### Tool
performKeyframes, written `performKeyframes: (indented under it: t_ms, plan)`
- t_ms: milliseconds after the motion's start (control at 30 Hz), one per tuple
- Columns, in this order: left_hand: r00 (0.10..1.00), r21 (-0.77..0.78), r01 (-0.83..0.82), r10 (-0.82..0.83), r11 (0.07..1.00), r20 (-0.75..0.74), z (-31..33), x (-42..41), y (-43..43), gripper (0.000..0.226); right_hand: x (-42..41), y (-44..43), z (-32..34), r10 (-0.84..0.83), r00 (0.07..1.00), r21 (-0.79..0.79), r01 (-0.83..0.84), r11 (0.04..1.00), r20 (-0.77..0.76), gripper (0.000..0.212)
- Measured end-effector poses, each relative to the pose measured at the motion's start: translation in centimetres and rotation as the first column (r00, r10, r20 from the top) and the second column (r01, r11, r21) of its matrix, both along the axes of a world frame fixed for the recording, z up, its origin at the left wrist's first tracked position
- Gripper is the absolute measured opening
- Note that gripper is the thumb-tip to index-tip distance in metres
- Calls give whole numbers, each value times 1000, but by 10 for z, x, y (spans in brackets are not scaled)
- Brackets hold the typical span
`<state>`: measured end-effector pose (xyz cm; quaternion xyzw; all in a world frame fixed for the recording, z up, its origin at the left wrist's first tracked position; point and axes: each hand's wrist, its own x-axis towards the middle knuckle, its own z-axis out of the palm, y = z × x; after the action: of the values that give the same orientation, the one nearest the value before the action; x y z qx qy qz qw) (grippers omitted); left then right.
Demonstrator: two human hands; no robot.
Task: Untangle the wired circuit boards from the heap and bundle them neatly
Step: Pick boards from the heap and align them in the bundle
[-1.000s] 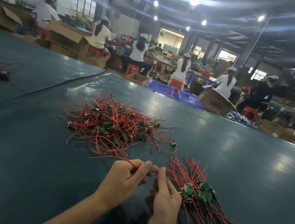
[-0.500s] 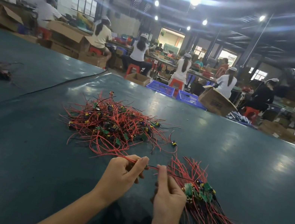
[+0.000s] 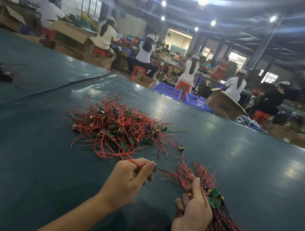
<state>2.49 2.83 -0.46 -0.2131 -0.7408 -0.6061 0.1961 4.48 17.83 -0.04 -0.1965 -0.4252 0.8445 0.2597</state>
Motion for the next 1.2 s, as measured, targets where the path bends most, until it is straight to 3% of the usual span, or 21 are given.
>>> performKeyframes:
  t_ms: [100,200,333,400,467,567,700,800,900,1000,1067,1133,1200]
  plan:
    - [999,203,-15,6,979,48,6,-1,0,32,4,-4,-1,82,996,72,-80,994,-25,28]
    - [994,429,-51,3,902,112,11,-3,-3,29,5,-8,-1,169,985,91,-164,982,-47,31]
    - [984,557,-133,43,820,172,14,-7,-10,33,8,-12,0,233,968,118,-222,968,-93,33]
    - [975,603,-106,-36,791,218,15,-9,-17,40,9,-13,0,254,962,122,-242,963,-99,43]
    - [934,656,23,-249,754,254,19,-10,-20,48,9,-13,-1,288,955,142,-275,951,-76,51]
    - [795,563,232,-488,794,360,23,-5,-16,50,11,-19,-3,366,930,268,-360,893,30,53]
    - [656,262,490,-549,832,518,17,6,-3,56,14,-30,-5,471,863,353,-505,787,185,55]
    - [592,223,545,-559,808,581,16,10,-3,61,16,-31,-4,526,821,291,-571,768,222,44]
    - [560,239,521,-539,820,630,19,7,-5,61,16,-30,-1,540,830,192,-558,807,142,26]
    - [424,498,348,-607,795,672,17,2,-5,53,16,-30,1,487,869,163,-495,854,91,26]
    - [355,727,205,-742,655,568,15,0,-7,38,17,-29,3,441,895,165,-446,880,65,27]
    - [358,841,137,-817,524,451,12,-1,-9,26,17,-28,4,401,916,144,-401,905,29,28]
    - [388,851,192,-834,489,392,10,2,-10,26,17,-26,5,360,933,125,-357,926,1,26]
